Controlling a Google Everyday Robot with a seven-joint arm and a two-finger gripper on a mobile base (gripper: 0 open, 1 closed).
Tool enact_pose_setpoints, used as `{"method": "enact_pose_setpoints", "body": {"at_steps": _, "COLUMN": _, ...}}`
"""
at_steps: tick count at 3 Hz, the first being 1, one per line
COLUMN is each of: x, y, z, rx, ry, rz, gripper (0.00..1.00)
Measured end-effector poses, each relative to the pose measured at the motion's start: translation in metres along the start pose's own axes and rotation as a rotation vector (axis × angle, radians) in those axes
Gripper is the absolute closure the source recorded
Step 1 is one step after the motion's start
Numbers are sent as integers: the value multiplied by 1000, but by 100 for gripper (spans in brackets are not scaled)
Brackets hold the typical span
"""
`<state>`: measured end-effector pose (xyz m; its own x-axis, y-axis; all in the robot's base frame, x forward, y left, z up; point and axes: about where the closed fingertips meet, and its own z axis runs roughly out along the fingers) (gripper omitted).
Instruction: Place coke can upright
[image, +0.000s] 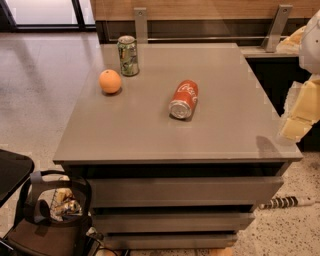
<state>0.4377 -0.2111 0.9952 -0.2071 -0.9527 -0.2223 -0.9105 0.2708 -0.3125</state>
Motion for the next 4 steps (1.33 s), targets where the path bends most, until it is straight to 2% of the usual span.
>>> {"method": "enact_pose_setpoints", "body": {"at_steps": 1, "x": 0, "y": 0, "z": 0, "rx": 0, "ry": 0, "rz": 0, "gripper": 0}}
{"method": "enact_pose_setpoints", "body": {"at_steps": 2, "x": -4, "y": -15, "z": -1, "rx": 1, "ry": -16, "rz": 23, "gripper": 0}}
{"method": "enact_pose_setpoints", "body": {"at_steps": 3, "x": -5, "y": -42, "z": 5, "rx": 10, "ry": -96, "rz": 156, "gripper": 0}}
{"method": "enact_pose_setpoints", "body": {"at_steps": 4, "x": -21, "y": -63, "z": 12, "rx": 26, "ry": -202, "rz": 325, "gripper": 0}}
